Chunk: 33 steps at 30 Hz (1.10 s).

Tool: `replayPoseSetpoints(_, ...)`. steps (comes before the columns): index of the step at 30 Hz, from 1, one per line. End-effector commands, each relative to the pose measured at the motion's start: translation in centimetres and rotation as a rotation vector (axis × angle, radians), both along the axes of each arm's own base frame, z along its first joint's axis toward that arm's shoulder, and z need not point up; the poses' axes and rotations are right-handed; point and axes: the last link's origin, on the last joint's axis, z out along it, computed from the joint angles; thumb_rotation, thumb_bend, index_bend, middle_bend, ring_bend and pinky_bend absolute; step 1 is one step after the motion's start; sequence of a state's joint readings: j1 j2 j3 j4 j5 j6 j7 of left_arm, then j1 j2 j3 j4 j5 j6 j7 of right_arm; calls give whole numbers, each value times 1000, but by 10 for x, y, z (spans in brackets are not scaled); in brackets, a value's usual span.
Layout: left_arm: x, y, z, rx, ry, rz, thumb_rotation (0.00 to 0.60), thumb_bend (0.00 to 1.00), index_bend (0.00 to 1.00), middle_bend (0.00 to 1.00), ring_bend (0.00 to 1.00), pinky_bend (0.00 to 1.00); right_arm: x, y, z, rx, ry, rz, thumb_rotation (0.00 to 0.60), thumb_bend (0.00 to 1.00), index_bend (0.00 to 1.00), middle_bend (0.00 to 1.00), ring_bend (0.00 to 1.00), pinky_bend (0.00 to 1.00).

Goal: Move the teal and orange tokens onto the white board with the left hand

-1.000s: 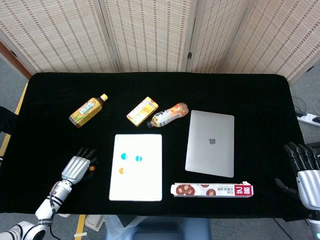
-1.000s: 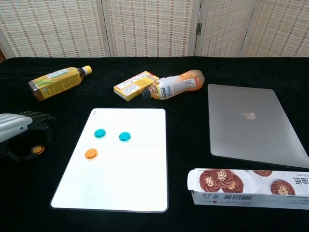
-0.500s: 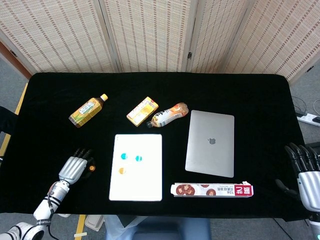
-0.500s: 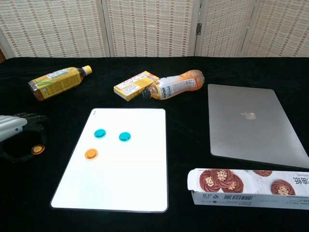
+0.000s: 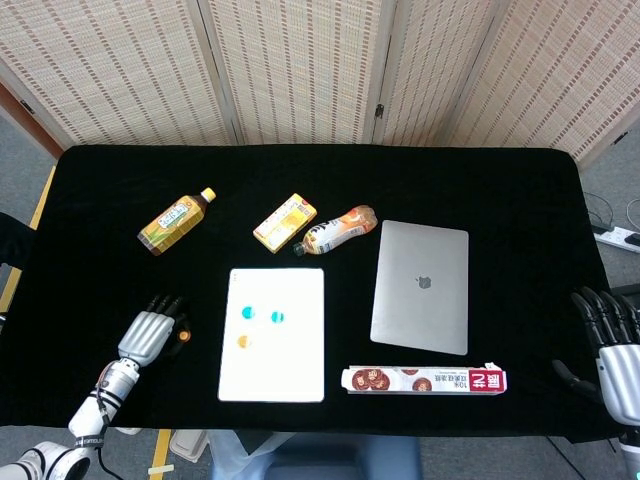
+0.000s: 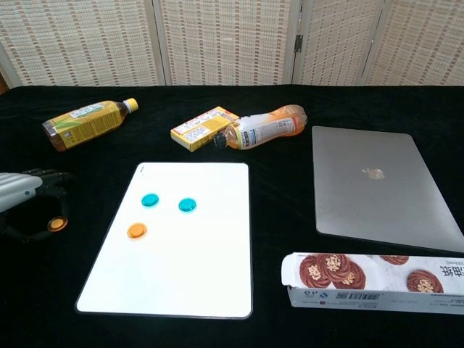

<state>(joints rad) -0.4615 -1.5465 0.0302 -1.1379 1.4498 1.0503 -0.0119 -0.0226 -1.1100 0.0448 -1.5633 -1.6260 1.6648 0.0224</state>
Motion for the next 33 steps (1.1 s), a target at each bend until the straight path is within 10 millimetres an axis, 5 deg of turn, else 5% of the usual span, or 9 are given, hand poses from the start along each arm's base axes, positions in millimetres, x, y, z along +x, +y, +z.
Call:
replayPoseSetpoints(1, 0, 1, 0, -1, 0, 0, 600, 445, 497, 115, 0, 0, 0, 0, 0, -1, 0, 0, 587, 209, 0, 79, 34, 0)
replayPoseSetpoints(10, 14, 5, 5, -6, -34, -30, 600, 445, 498, 123, 0, 0, 0, 0, 1, -3, -1, 1, 589, 209, 0, 79, 33, 0)
replayPoseSetpoints(33, 136, 11, -36, -170, -107, -307, 600, 444, 495, 123, 0, 0, -9, 1, 3, -8, -8, -20, 587, 209, 0, 79, 33, 0)
